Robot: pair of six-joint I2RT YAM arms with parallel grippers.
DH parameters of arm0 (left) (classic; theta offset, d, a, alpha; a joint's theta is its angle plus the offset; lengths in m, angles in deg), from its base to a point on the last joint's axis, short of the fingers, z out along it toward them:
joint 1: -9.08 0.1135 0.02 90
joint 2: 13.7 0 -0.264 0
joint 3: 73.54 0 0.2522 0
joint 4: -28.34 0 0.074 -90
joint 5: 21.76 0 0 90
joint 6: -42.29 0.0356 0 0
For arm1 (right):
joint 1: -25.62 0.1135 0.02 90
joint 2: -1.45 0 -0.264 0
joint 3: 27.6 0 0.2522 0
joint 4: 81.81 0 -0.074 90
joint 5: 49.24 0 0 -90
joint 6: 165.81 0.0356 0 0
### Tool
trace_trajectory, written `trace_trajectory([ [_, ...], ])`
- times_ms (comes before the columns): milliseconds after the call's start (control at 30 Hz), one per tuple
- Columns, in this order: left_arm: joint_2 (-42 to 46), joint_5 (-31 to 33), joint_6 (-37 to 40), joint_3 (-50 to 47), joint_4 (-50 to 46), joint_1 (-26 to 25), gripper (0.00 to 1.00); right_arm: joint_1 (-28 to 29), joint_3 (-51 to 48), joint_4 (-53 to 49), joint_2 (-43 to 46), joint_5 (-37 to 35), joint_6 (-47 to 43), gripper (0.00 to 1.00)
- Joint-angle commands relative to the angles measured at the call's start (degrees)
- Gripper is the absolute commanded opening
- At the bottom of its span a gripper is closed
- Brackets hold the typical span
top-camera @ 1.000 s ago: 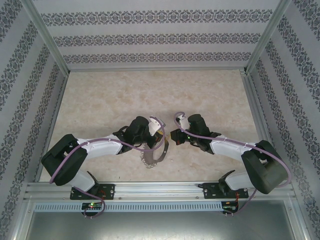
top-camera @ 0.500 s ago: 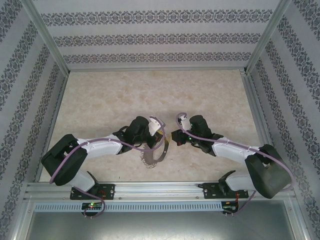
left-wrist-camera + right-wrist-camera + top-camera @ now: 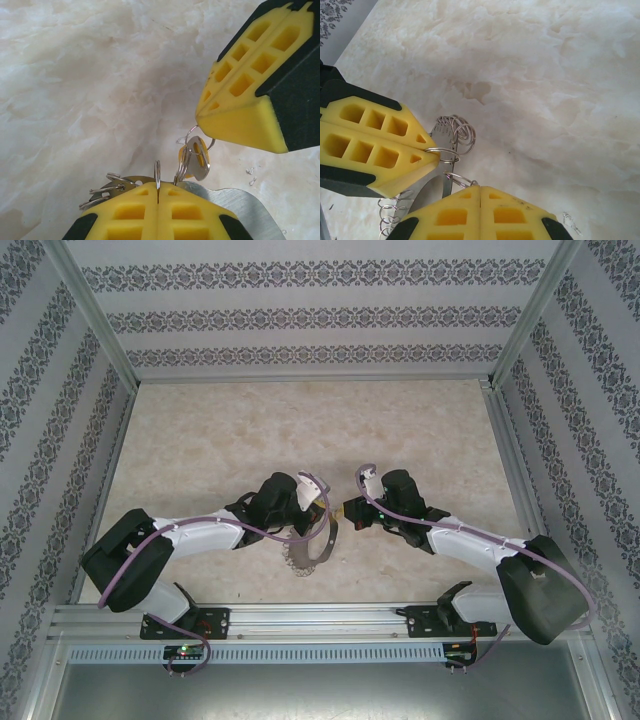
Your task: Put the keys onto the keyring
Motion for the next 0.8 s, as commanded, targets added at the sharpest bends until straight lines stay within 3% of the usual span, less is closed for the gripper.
trace_trajectory([
  [0,1.8,1.3,-0.6,-1.2,2.6,-0.8,0.00,-0.5,-1.4,-0.6,0.5,-0.8,0.6,0.00],
  [767,1.6,1.8,-1.7,-1.3,2.3,-0.8,0.00,-0.5,-1.9,-1.4,4.3,-2.0,1.6,0.00],
])
